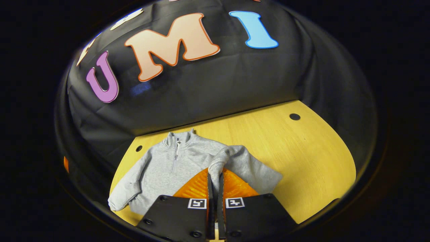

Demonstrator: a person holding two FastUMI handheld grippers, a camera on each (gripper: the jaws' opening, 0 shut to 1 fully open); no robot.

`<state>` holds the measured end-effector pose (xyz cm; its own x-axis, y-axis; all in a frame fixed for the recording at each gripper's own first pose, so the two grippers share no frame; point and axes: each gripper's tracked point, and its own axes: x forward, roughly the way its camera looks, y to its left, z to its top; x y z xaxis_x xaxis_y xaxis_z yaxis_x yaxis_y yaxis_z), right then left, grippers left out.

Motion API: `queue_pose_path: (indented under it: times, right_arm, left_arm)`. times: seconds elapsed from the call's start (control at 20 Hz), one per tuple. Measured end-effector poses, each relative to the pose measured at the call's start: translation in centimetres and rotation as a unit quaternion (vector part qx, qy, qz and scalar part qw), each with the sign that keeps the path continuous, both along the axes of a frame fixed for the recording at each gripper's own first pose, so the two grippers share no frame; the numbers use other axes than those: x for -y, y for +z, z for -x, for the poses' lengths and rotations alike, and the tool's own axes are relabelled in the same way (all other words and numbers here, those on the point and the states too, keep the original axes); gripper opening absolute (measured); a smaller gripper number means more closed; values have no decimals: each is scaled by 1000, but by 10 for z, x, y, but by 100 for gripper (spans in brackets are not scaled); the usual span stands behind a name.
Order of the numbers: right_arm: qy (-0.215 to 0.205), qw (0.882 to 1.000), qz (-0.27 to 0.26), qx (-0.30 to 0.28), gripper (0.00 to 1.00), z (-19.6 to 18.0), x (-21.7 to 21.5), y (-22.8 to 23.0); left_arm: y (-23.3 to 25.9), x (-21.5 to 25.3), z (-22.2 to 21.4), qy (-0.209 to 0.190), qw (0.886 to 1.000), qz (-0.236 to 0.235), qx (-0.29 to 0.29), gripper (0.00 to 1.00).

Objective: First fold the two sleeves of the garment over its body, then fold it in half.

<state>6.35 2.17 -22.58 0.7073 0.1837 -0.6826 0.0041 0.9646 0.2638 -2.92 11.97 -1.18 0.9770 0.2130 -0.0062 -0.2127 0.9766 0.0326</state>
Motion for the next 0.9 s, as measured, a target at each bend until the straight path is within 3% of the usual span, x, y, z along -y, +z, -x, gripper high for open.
queue_pose_path:
  times: [0.45, 0.9]
  right_arm:
    - [76, 997, 4, 4, 3, -24, -101, -7]
    - [155, 988, 0, 3, 6, -28, -224, -29]
  left_arm:
    - [-12, -56, 22, 49, 999, 2, -12, 99]
    - [-26, -92, 37, 70, 997, -6, -27, 99]
